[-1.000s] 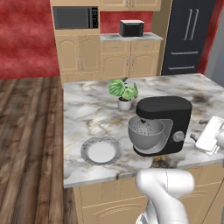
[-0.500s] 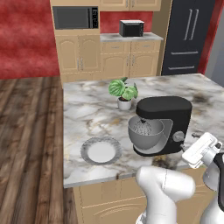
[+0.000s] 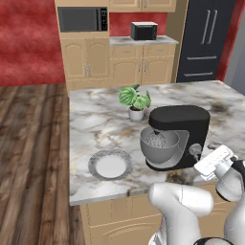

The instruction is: Add butter and sugar cubes to the stand mixer bowl and then turn on the stand mixer to begin making frosting.

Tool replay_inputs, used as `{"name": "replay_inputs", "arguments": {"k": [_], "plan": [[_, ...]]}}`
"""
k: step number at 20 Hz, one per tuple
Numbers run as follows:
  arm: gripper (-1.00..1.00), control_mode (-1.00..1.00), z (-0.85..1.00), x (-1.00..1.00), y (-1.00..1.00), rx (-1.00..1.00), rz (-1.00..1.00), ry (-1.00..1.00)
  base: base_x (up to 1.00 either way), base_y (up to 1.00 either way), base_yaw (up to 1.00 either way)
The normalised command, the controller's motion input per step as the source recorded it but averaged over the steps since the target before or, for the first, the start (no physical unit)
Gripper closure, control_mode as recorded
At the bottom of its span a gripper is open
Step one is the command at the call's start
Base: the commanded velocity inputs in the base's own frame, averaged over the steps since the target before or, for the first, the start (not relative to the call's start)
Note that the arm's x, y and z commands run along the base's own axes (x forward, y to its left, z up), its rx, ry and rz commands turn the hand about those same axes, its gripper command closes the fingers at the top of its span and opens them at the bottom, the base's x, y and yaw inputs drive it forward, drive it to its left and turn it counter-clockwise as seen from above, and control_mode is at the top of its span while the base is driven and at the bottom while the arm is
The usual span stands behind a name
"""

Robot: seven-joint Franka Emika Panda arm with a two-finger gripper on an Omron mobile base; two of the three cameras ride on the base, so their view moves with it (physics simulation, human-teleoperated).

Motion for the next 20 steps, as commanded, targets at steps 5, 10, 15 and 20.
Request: {"name": "replay_inputs", "arguments": {"k": [5,10,15,20], "plan": [[-1.00,-1.00,-0.16,0.03,-0.18,0.00,0.00,-0.02,0.00,0.00,0.00],[-1.00,-1.00,-0.12,0.03,0.00,0.00,-0.01,0.00,0.00,0.00,0.00],[-1.00,-1.00,0.00,0.03,0.26,-0.01,-0.05,0.00,0.00,0.00,0.00],[-1.00,-1.00,0.00,0.20,0.39,-0.01,-0.02,0.00,0.00,0.00,0.00]]}}
